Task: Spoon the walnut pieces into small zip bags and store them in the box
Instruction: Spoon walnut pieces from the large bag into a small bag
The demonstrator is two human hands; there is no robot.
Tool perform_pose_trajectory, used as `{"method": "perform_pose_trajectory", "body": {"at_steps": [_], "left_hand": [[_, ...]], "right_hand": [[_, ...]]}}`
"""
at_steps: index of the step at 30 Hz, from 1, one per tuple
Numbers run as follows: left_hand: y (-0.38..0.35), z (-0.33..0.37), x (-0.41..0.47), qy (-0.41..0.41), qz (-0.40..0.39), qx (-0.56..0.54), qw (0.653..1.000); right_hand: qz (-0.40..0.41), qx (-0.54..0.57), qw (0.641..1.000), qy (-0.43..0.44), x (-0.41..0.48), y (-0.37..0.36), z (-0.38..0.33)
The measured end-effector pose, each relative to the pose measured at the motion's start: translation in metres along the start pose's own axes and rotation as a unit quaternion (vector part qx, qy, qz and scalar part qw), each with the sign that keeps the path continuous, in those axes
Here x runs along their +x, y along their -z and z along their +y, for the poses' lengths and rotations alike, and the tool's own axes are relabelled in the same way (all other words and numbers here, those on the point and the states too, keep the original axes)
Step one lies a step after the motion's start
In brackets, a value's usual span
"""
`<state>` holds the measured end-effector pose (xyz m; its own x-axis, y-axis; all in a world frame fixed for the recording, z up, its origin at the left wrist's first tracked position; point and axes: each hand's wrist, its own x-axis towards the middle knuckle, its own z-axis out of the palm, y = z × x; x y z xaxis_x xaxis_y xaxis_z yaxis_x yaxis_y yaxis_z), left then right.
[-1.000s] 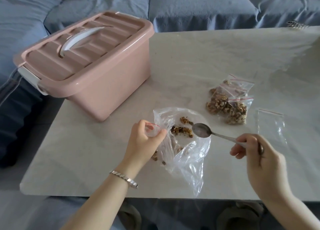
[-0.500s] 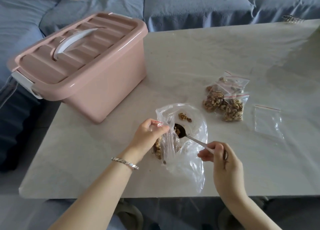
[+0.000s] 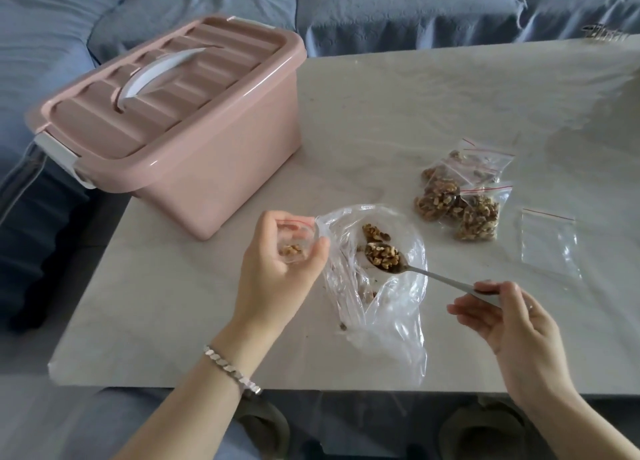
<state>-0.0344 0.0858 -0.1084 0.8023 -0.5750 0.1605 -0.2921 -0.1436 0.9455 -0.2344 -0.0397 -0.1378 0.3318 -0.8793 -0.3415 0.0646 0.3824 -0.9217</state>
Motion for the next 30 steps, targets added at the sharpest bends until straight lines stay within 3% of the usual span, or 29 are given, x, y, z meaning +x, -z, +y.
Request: {"method": "perform_pose_trajectory", "body": {"at_steps": [3,7,12,16,18,21,25,30], "left_hand": [[-0.01,0.007,-0.004,-0.03,-0.035,0.016,0.999],[-0.029,-0.008,-0.008,0.026,-0.104,0.056,0.993],[-0.04,-0.024,-0.013,0.023,-0.128,0.109,0.986],[-0.04,-0.024,-0.015,0.022,-0.139,0.12,0.983],[-0.041,-0.025,-0.015,0.015,-0.139,0.121,0.983],[-0.042,-0.026,-0.015,0.006,-0.133,0.117,0.984],[-0.042,-0.027,-0.015,0.008,-0.123,0.114,0.986],[-0.041,-0.028,-0.015,0.01,-0.124,0.117,0.985]], "right_hand": [[-0.004,-0.026,0.999,0.027,0.002,0.003,-0.015],[-0.012,-0.041,0.997,0.058,0.005,0.003,-0.043],[-0.043,-0.078,0.991,0.097,0.013,-0.007,-0.082],[-0.098,-0.17,0.974,0.116,0.013,-0.028,-0.098],[-0.134,-0.245,0.948,0.155,0.008,-0.041,-0.098],[-0.19,-0.358,0.877,0.259,-0.003,-0.058,-0.096],[-0.222,-0.431,0.796,0.363,-0.017,-0.062,-0.101],[-0.22,-0.444,0.757,0.426,-0.018,-0.053,-0.093]]}}
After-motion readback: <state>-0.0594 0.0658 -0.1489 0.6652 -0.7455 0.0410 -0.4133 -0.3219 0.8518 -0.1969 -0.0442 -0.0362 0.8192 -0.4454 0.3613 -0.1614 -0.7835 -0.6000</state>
